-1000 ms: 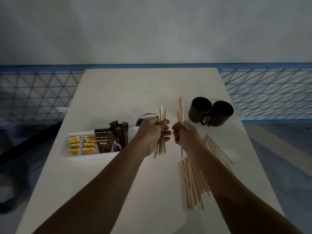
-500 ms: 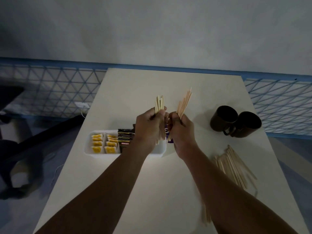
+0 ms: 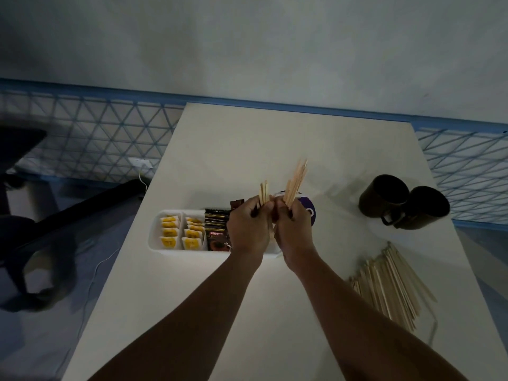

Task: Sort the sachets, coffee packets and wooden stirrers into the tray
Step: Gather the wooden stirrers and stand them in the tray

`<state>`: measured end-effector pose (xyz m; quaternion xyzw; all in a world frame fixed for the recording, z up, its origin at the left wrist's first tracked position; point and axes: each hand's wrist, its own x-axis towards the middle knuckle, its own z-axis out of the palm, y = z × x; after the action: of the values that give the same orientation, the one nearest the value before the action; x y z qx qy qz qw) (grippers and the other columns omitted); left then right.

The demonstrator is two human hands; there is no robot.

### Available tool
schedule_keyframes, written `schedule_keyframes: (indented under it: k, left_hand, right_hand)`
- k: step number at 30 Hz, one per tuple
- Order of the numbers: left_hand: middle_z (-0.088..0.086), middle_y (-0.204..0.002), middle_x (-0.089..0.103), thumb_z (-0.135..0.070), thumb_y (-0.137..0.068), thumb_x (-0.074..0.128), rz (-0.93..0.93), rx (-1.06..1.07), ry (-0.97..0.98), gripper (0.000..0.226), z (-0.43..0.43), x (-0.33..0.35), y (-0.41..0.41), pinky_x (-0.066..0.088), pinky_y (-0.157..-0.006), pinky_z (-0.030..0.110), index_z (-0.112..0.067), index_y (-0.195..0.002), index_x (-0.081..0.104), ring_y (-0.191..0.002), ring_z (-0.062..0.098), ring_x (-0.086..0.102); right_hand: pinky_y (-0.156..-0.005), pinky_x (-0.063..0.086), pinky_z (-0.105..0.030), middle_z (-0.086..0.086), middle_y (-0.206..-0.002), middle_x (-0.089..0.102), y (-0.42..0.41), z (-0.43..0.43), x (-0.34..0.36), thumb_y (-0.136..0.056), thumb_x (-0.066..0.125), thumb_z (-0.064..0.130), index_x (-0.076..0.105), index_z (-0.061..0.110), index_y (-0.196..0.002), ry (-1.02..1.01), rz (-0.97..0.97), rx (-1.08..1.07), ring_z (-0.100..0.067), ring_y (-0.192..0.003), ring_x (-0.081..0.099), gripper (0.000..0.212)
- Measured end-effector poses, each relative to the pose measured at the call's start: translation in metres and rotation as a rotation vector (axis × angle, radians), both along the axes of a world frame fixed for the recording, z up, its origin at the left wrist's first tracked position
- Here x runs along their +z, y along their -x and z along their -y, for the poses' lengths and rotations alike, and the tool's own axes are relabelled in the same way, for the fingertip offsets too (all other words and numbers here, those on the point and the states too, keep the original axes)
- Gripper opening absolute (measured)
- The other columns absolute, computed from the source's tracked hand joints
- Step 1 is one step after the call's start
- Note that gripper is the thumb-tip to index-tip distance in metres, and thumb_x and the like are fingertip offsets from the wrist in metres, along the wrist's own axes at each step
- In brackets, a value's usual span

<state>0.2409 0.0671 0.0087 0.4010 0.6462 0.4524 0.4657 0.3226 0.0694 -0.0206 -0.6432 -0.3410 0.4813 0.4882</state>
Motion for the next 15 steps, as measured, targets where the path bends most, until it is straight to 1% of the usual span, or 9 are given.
schedule_keyframes:
  k: [3,5,6,7,8,10,11,13,15]
  left_hand:
    - [-0.009,-0.085,0.075,-0.023,-0.090,0.067,-0.028,0.018,0.021,0.011,-0.001,-0.001,-0.001,0.059,-0.084,0.042,-0.028,-0.095,0.075,-0.084,0.010,0.071]
    - [-0.009,-0.098,0.074,-0.020,-0.090,0.066,-0.046,0.023,0.027,0.020,-0.002,0.000,-0.001,0.058,-0.089,0.036,-0.023,-0.109,0.074,-0.093,0.006,0.069]
    - [-0.008,-0.104,0.074,-0.019,-0.090,0.067,-0.044,0.021,0.027,0.024,-0.002,0.000,-0.001,0.057,-0.091,0.035,-0.022,-0.113,0.073,-0.098,0.006,0.067]
    - [-0.007,-0.108,0.073,-0.019,-0.090,0.067,-0.042,0.018,0.027,0.026,-0.003,0.000,-0.001,0.056,-0.093,0.034,-0.022,-0.116,0.072,-0.102,0.007,0.066]
    - [-0.007,-0.110,0.072,-0.019,-0.090,0.067,-0.046,0.015,0.028,0.028,-0.003,0.002,-0.001,0.055,-0.095,0.035,-0.022,-0.117,0.071,-0.104,0.008,0.066]
    - [-0.007,-0.111,0.072,-0.020,-0.090,0.068,-0.055,0.014,0.016,0.029,-0.003,0.005,-0.001,0.055,-0.095,0.035,-0.022,-0.118,0.070,-0.104,0.008,0.065]
    - [-0.008,-0.110,0.072,-0.020,-0.089,0.068,-0.053,0.013,0.004,0.029,-0.004,0.006,-0.001,0.055,-0.095,0.036,-0.023,-0.118,0.070,-0.103,0.007,0.066]
    - [-0.009,-0.109,0.073,-0.021,-0.090,0.068,-0.048,0.003,-0.016,0.029,-0.004,0.008,0.000,0.055,-0.095,0.036,-0.023,-0.119,0.069,-0.103,0.006,0.066]
    - [-0.007,-0.112,0.072,-0.019,-0.091,0.067,-0.050,-0.015,-0.039,0.031,-0.005,0.012,0.003,0.054,-0.096,0.035,-0.021,-0.121,0.067,-0.104,0.005,0.066]
  right_hand:
    - [-0.083,0.060,-0.047,-0.008,-0.094,0.071,0.001,0.000,-0.003,-0.102,0.050,0.015,0.064,0.016,-0.100,0.006,0.077,0.033,-0.025,-0.092,0.069,0.015]
    - [-0.086,0.059,-0.050,-0.012,-0.096,0.070,0.003,0.003,0.000,-0.097,0.055,0.018,0.064,0.010,-0.100,-0.010,0.055,0.063,-0.025,-0.093,0.069,0.012]
    - [-0.087,0.058,-0.047,-0.016,-0.097,0.069,0.004,0.004,0.003,-0.089,0.060,0.026,0.062,0.006,-0.099,-0.011,-0.014,0.056,-0.026,-0.093,0.067,0.023]
    - [-0.085,0.056,-0.044,-0.020,-0.098,0.065,0.004,0.005,0.005,-0.082,0.060,0.034,0.060,0.002,-0.098,-0.001,-0.137,0.034,-0.028,-0.093,0.063,0.036]
    - [-0.081,0.052,-0.040,-0.022,-0.099,0.061,0.003,0.006,0.006,-0.082,0.056,0.036,0.058,0.001,-0.101,-0.011,-0.270,0.011,-0.030,-0.095,0.059,0.040]
    - [-0.082,0.051,-0.034,-0.023,-0.107,0.057,0.002,0.010,0.009,-0.097,0.046,0.024,0.057,0.002,-0.115,-0.045,-0.181,0.022,-0.031,-0.104,0.056,0.031]
    - [-0.085,0.051,-0.034,-0.023,-0.110,0.056,0.001,0.012,0.007,-0.100,0.044,0.020,0.055,0.002,-0.120,-0.091,-0.112,0.022,-0.031,-0.107,0.056,0.029]
    - [-0.091,0.047,-0.037,-0.023,-0.113,0.053,0.000,0.013,0.004,-0.100,0.045,0.017,0.053,0.004,-0.122,-0.135,-0.037,-0.026,-0.031,-0.110,0.053,0.026]
    - [-0.090,0.044,-0.038,-0.021,-0.107,0.053,0.006,0.010,0.003,-0.100,0.046,0.016,0.054,0.005,-0.117,-0.121,-0.040,-0.043,-0.032,-0.108,0.050,0.022]
